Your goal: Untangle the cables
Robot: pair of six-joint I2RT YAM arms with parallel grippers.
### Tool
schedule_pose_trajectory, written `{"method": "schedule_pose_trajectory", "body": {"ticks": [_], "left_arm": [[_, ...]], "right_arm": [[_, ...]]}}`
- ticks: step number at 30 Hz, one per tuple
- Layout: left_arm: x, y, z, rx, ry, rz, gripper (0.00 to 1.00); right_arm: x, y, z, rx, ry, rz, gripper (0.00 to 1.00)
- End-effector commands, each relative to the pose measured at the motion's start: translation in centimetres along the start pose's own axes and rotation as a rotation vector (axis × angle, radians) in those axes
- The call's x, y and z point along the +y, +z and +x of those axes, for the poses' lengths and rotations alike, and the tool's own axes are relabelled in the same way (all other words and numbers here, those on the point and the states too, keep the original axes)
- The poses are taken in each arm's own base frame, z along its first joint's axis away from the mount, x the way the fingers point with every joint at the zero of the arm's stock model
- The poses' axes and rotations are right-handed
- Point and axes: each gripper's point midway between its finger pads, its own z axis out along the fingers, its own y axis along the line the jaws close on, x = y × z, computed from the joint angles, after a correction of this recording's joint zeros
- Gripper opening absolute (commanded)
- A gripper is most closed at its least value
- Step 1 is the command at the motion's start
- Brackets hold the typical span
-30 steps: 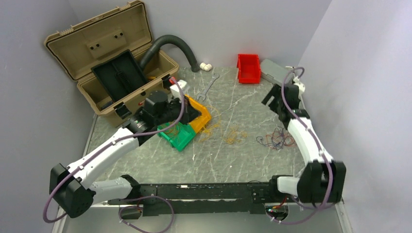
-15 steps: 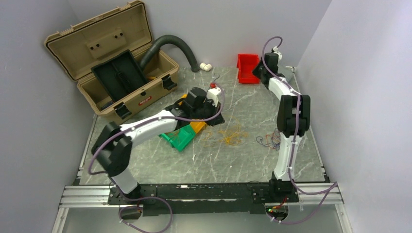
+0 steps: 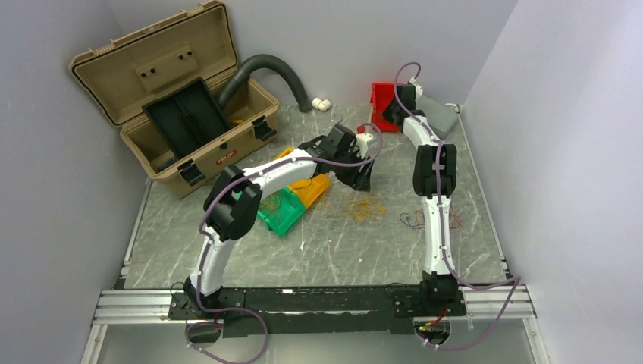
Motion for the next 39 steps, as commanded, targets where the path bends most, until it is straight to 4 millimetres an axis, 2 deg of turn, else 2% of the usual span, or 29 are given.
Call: {"method": "schedule_pose_trajectory", "body": {"ticks": [1,3,5,6,11,16,21,24,26,28,29,32,33,37,39], "left_arm": [[1.2,1.2,3.8,0.141,-0.043,-0.017,0.69],[1.8,1.6,4.4,0.156,-0.062,-0.044,0.78],[2.2,1.9,4.8,0.174,-0.069,-0.063,0.98],[2.2,2.0,4.9,0.177,-0.068,-0.070,0.99],[2.3,2.3,6.0,0.211,-0.047,-0.094,0.99],[1.8,2.6,8.8,0.305,-0.038,-0.105,1.00],[1.1,2.6,11.5,0.356,-0.048,-0.091,0.96],[0.9,2.8,13.3,0.392,-0.062,-0.092,0.88],[0.9,3.0,14.5,0.403,-0.078,-0.102,0.77],[1.5,3.1,15.4,0.393,-0.097,-0.139,0.51],[1.7,3.2,15.8,0.381,-0.106,-0.149,0.41],[2.5,3.0,16.7,0.346,-0.122,-0.186,0.04],[2.6,2.8,16.7,0.331,-0.123,-0.196,0.00],[1.7,1.1,14.9,0.231,-0.097,-0.177,0.00],[0.7,-0.1,13.5,0.189,-0.080,-0.150,0.00]], "right_arm": [[0.0,-0.5,1.2,0.039,-0.053,0.064,0.00],[-0.6,-1.1,2.3,0.083,-0.074,0.084,0.00],[-0.8,-2.5,3.1,0.106,-0.102,0.102,0.00],[-0.4,-3.9,2.8,0.099,-0.115,0.102,0.00],[-0.9,-8.4,5.5,0.180,-0.144,0.106,0.00],[-2.3,-13.7,9.7,0.258,-0.129,0.086,0.00],[-2.1,-19.6,11.9,0.270,-0.102,0.027,0.00],[-1.3,-23.0,12.6,0.271,-0.078,-0.037,0.00],[-0.5,-24.9,13.1,0.275,-0.073,-0.081,0.00],[0.3,-26.8,13.3,0.276,-0.076,-0.117,0.00],[0.5,-27.6,13.2,0.277,-0.075,-0.134,0.00],[0.5,-29.7,11.8,0.237,-0.089,-0.132,0.00],[0.4,-30.4,10.8,0.207,-0.101,-0.123,0.00],[-0.7,-32.9,6.6,0.101,-0.121,-0.071,0.01],[-1.9,-33.6,4.9,0.060,-0.106,-0.050,0.08]]}}
